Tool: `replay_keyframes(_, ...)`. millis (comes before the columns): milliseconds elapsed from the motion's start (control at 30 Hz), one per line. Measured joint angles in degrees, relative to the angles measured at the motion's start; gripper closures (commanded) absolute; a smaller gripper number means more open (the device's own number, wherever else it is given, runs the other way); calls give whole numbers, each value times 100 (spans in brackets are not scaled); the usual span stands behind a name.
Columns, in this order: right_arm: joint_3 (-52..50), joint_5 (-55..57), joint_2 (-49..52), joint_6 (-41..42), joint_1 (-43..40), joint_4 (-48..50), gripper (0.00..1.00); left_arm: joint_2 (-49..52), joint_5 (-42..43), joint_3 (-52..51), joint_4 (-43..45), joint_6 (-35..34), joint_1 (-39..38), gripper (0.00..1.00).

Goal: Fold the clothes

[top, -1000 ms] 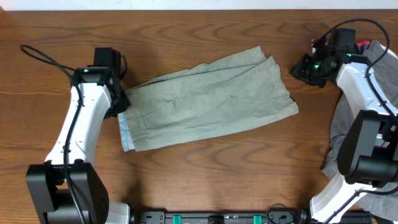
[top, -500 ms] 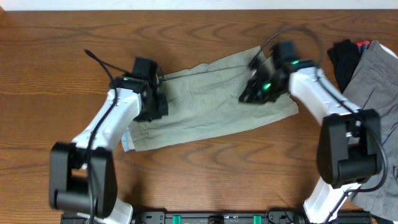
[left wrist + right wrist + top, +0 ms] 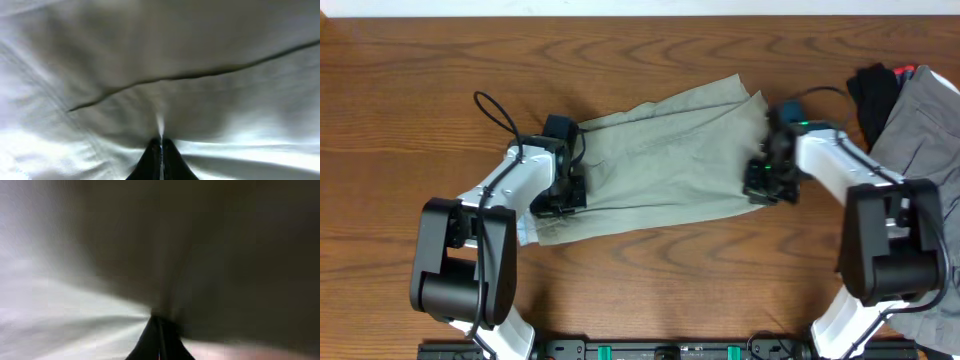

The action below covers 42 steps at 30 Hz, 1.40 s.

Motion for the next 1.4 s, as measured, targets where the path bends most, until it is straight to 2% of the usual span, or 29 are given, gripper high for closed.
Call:
replay_keyframes(167,0,-155,-37,-568,-831,-400,98,-11,-48,33,-334,0,247,94)
replay_keyframes(300,17,-1298,-485,-1593,-1121,-472,99,-229,107,199,-599,-2,367,94)
replay_keyframes(400,68,-2186,-1058,-2033,-1060,-212,99,-717,481,393,-216,-2,339,94)
replay_keyframes(533,190,-3091,-1615,-2326,-721,638,99,-1213,1064,527,839,0,181,94)
replay_keyframes(733,214,-3390,-1296,-2079,221,2009,99,-852,1460,555,2181,7,-232,94)
replay_keyframes(1000,221,-3296,356,-1209,1209,3838,99,605,1574,542,3108,7,-503,94)
replay_keyframes(1167,221,-2627,962,-699,1233,3860,99,811,1425,542,3121,9,-433,94)
replay_keyframes(1400,332,-2583,1080,-407,625,3486,99,793,1051,623,2769,181,-166,94)
